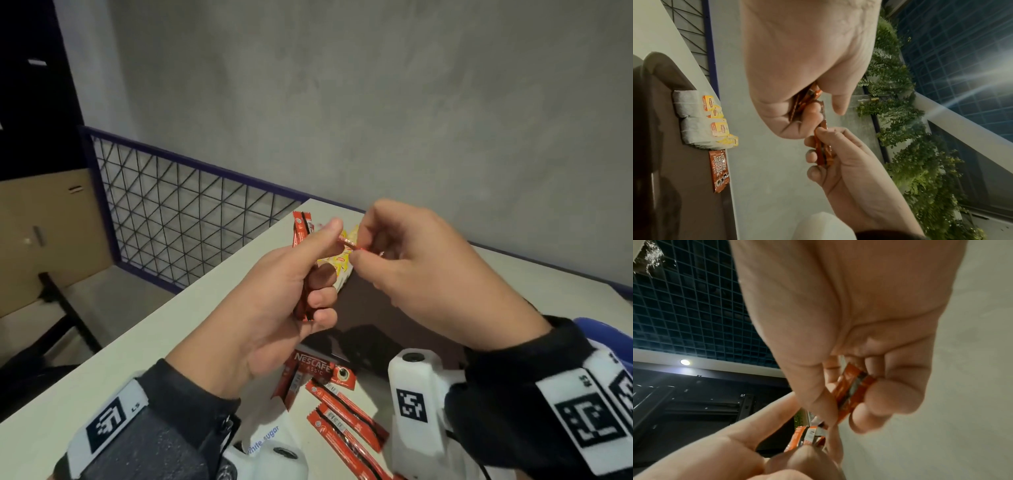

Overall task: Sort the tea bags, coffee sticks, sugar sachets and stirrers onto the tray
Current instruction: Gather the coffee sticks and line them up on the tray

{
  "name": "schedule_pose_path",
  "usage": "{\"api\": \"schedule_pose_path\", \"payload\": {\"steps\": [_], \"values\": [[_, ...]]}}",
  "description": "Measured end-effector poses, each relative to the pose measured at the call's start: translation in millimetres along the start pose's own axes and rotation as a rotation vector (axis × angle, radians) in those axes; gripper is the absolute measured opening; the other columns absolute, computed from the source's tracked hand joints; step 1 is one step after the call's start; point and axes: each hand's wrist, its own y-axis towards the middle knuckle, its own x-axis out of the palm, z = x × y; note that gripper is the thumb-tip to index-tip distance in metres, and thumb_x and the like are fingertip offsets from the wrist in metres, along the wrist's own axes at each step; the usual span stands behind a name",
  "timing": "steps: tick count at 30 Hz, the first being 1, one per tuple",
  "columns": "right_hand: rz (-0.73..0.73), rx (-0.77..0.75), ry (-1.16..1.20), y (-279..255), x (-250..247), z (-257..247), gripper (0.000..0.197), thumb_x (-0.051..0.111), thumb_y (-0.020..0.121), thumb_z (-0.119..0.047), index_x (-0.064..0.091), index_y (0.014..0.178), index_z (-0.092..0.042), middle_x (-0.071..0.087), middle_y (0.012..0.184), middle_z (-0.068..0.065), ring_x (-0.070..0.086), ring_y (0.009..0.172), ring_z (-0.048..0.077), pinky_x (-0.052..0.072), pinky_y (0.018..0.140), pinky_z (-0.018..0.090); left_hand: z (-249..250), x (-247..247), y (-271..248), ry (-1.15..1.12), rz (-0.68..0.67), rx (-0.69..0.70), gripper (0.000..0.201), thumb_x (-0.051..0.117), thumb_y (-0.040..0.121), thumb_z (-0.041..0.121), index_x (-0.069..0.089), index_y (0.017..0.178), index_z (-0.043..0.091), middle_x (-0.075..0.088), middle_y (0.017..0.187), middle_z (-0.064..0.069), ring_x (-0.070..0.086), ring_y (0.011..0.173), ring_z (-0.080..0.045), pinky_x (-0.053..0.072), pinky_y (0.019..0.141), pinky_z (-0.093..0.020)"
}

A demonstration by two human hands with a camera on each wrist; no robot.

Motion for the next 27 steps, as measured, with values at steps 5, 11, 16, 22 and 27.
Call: {"api": "schedule_pose_path", "payload": {"steps": [5, 11, 16, 22, 27], "values": [[-0.052, -0.024, 0.066, 1, -5, -2, 0.013, 0.079, 0.084, -0.022, 0.066, 0.083, -0.026, 0.068, 0.078, -0.012, 0.06, 0.066, 0.005, 0.047, 0.06, 0.019, -2, -7, 5, -0.023, 0.044, 0.055, 0.041, 0.069, 0.095, 0.019, 0.07, 0.054, 0.02, 0.033, 0.056, 0.006, 0.028, 0.046, -0.005, 0.026, 0.041, -0.018], [-0.002, 0.109, 0.226, 9, -17, 17, 0.006, 0.079, 0.086, -0.018, 0.073, 0.084, -0.018, 0.072, 0.072, 0.007, 0.061, 0.056, 0.016, 0.053, 0.06, 0.042, 1, -10, 4, -0.054, 0.035, 0.074, 0.039, 0.071, 0.092, 0.017, 0.067, 0.054, 0.022, 0.032, 0.057, 0.006, 0.028, 0.047, -0.005, 0.027, 0.041, -0.017], [0.019, 0.168, 0.353, 6, -28, 21, 0.007, 0.079, 0.084, -0.009, 0.076, 0.078, -0.011, 0.072, 0.068, 0.012, 0.058, 0.058, 0.021, 0.047, 0.053, 0.033, 2, -6, 3, -0.048, 0.046, 0.012, 0.016, 0.067, 0.096, 0.027, 0.058, 0.087, 0.018, 0.032, 0.059, 0.006, 0.029, 0.046, -0.005, 0.026, 0.041, -0.018], [0.107, 0.401, 0.3, 41, -28, 46, 0.003, 0.074, 0.088, -0.003, 0.072, 0.09, -0.002, 0.068, 0.078, 0.011, 0.057, 0.061, 0.015, 0.049, 0.051, 0.027, 6, -12, 2, -0.129, 0.11, -0.033, 0.019, 0.053, 0.102, 0.034, 0.057, 0.106, 0.017, 0.038, 0.061, 0.004, 0.031, 0.048, -0.008, 0.023, 0.038, -0.019], [-0.094, 0.654, 0.07, 76, -23, 111, 0.006, 0.067, 0.092, 0.001, 0.069, 0.097, 0.001, 0.069, 0.084, 0.016, 0.063, 0.065, 0.02, 0.057, 0.06, 0.031, 10, -13, 4, -0.171, 0.088, -0.071, 0.016, 0.052, 0.101, 0.034, 0.055, 0.099, 0.018, 0.036, 0.059, 0.004, 0.031, 0.043, -0.009, 0.022, 0.037, -0.018]]}}
